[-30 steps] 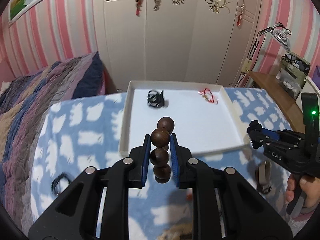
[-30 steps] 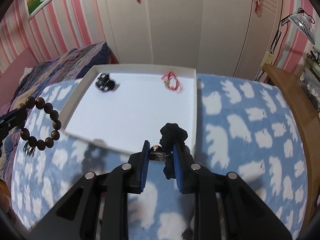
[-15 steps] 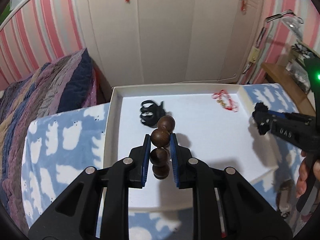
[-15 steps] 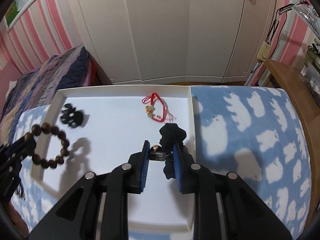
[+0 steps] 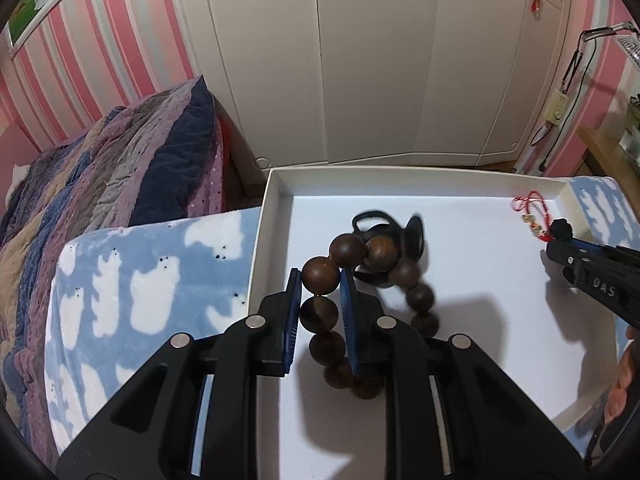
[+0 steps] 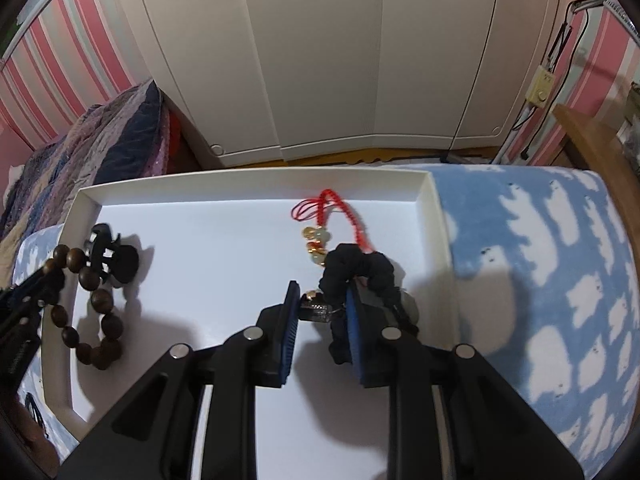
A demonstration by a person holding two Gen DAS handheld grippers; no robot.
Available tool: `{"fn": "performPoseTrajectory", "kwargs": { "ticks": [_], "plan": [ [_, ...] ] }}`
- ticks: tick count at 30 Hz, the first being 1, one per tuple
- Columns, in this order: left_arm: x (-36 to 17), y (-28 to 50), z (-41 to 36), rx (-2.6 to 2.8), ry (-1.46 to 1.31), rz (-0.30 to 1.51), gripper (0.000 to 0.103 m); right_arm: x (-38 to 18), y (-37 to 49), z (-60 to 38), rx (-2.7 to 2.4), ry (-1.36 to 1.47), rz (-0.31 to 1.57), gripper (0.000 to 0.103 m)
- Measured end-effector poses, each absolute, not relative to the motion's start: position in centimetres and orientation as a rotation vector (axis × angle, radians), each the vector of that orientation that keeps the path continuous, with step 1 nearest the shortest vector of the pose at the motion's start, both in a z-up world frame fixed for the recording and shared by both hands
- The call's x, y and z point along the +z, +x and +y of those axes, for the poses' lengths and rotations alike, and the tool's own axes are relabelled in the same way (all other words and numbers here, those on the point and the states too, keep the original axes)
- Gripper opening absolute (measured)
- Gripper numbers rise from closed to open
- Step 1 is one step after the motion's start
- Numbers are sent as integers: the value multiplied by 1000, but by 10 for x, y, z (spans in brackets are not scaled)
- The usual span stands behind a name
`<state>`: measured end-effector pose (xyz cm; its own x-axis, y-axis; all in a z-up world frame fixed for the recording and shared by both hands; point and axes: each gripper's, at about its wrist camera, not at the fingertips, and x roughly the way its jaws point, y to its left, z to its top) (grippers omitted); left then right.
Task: Organize jewelry
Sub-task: 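Lift the bead bracelet and black scrunchie and carry both toward the white tray, then lower the bead bracelet and scrunchie into the tray and open both tools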
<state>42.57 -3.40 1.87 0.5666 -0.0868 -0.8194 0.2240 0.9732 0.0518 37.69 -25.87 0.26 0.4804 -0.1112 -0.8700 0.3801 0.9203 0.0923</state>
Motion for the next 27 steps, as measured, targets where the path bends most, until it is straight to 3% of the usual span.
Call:
{"fn": "performPoseTrajectory", "kwargs": {
  "ticks": [14,21,25,27],
  "plan": [
    [-3,444,-32,-151,134,987,18,-13,386,-260,-314,285,1024,23],
    [-4,440,-28,-147,118,999,20,-11,386,-253,-298,269,1041,28],
    [-5,436,-28,-160,110,1009,34,-9,384,-254,-274,294,1049,46],
    [-4,431,-27,-165,110,1011,42,-6,381,-255,-267,289,1048,48]
  ]
}}
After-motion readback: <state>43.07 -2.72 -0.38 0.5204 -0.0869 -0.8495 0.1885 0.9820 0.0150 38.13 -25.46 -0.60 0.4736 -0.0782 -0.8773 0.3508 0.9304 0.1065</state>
